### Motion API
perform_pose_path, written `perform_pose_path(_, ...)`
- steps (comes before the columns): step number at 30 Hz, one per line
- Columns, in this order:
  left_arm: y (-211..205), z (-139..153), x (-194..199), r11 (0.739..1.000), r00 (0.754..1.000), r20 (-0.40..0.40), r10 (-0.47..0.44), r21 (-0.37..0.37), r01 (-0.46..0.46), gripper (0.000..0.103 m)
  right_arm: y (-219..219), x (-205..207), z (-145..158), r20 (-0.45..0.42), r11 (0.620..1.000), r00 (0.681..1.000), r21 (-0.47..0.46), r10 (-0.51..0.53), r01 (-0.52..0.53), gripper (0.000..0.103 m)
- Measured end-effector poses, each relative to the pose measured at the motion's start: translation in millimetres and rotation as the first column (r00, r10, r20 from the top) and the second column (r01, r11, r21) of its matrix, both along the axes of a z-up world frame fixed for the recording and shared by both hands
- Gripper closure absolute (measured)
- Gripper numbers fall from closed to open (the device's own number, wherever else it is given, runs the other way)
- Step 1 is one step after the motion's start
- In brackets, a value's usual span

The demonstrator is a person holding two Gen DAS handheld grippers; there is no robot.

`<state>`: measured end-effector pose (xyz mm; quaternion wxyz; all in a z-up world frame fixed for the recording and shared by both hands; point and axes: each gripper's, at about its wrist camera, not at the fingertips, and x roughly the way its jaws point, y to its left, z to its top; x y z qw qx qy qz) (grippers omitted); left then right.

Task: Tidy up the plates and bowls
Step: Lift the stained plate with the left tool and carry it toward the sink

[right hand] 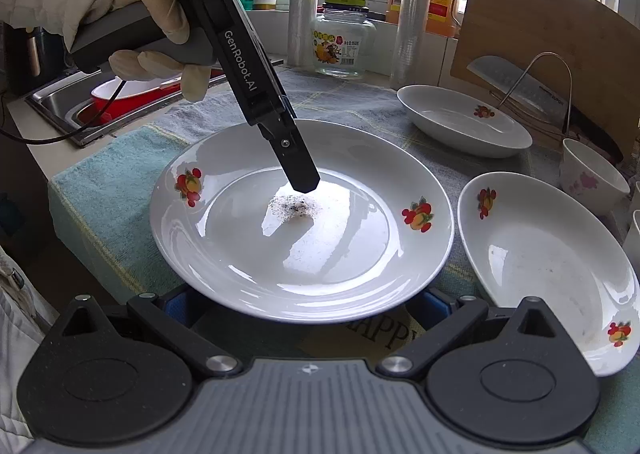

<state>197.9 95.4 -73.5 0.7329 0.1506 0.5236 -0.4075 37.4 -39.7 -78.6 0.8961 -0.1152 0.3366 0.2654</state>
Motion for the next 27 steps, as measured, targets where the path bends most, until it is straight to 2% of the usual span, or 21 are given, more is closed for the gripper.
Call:
perform_pose_path(12,18.7,14.6,-0.6,0.999,0.999,0.020,0.029,-0.033,-0.028,0.036,9.2,6.9,9.1,-0.016,1.000,1.000,-0.020,0.002,-0.002,0.000)
perform_pose_path(27,75.4,32.6,11.9,0.987,0.986,0.070,0.151,-0.068,-0.146,0.036,47.0,43.1,24.0,-0.005,0.994,0.995,-0.023,0.104,-0.104,0.000)
